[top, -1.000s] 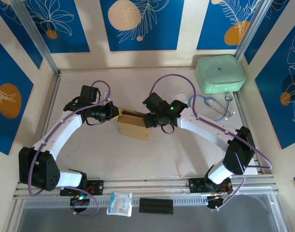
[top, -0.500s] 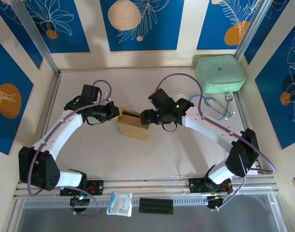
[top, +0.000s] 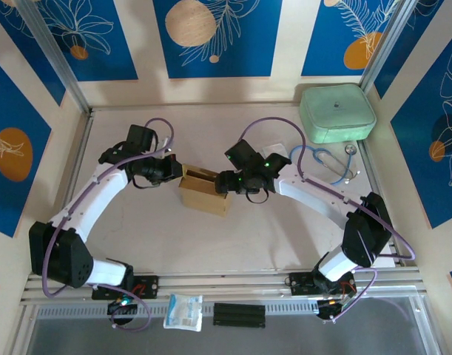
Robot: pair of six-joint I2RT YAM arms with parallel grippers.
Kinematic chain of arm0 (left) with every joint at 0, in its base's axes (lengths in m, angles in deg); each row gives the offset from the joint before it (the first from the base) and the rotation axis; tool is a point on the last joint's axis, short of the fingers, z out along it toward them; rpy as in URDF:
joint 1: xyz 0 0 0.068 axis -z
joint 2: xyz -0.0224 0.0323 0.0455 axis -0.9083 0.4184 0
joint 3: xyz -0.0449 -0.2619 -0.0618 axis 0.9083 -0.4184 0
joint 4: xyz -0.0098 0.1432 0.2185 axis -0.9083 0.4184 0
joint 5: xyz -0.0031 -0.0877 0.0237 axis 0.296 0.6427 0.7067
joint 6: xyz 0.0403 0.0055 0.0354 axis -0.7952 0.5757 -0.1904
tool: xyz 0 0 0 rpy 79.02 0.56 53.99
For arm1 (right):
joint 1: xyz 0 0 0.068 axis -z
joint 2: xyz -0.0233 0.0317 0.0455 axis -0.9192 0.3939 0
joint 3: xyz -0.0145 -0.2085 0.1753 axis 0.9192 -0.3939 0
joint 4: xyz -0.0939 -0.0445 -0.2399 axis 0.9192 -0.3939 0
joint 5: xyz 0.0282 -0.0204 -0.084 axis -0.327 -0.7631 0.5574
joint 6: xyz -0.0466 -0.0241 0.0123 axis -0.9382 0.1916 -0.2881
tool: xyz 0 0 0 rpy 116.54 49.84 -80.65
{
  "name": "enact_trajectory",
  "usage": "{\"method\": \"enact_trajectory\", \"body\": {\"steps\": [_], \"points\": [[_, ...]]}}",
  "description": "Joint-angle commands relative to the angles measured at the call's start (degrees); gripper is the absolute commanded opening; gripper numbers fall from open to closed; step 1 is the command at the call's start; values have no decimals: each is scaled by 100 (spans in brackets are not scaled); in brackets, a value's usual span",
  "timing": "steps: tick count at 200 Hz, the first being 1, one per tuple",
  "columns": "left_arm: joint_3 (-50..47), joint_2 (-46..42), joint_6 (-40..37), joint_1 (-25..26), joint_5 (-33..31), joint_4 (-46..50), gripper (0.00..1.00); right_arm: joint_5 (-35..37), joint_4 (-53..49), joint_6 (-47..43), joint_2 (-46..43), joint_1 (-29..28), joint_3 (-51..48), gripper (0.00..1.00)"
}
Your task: Fold the paper box
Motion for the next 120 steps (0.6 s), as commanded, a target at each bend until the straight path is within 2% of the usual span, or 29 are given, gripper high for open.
{"method": "enact_trajectory", "body": {"steps": [1,41,101,120], "points": [[358,79,-662,64,-194,373,0,63,-244,59,146,-12,-153,73],[601,125,-1179,111,-270,634,0,61,-256,70,147,-10,-143,74],[737,227,-1614,130,-183,1096,0,96,-287,42,132,-12,-109,74],[768,269,-1692,138,-348,1272,0,112,-296,46,125,-12,-112,74]]}}
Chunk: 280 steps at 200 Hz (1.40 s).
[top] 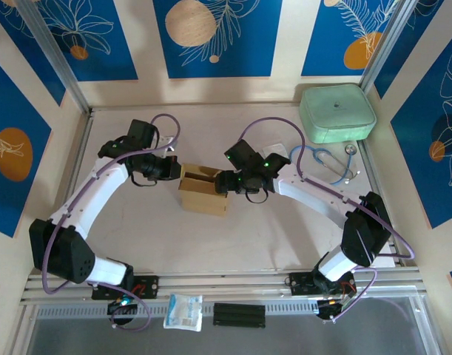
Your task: Fold the paper box
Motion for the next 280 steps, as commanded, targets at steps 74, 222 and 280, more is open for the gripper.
{"method": "enact_trajectory", "body": {"steps": [74,222,280], "points": [[12,187,-349,221,-337,529,0,76,-316,35,77,-20,-107,73],[104,156,-237,352,-637,560,0,142,-671,-295,-503,-38,367,72],[143,171,-191,389,-648,559,0,403,-668,-362,-539,-65,297,33]]}}
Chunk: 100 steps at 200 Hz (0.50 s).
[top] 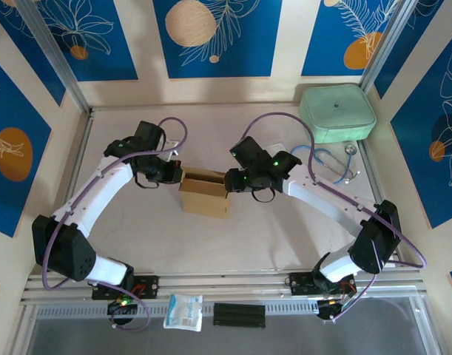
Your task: Fold the paper box
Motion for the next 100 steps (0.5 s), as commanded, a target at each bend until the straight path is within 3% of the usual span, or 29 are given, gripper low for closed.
{"method": "enact_trajectory", "body": {"steps": [1,67,100], "points": [[92,61,88,96,-88,319,0,181,-147,-26,-99,-32,64,33],[69,51,181,145,-58,266,0,16,113,172,-79,-76,67,9],[69,17,183,182,-100,257,0,-45,149,356,-149,-76,87,9]]}}
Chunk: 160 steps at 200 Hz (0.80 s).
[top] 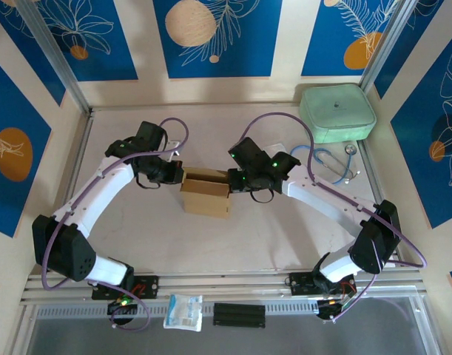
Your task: Fold the paper box
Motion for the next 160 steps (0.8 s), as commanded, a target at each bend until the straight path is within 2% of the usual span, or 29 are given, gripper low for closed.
{"method": "enact_trajectory", "body": {"steps": [1,62,160], "points": [[56,16,61,88,-57,255,0,-89,68,221,-149,-23,87,9],[56,-10,100,149,-48,220,0,-180,107,788,-277,22,-18,9],[44,-37,135,216,-131,220,0,-673,301,1111,-270,78,-265,8]]}}
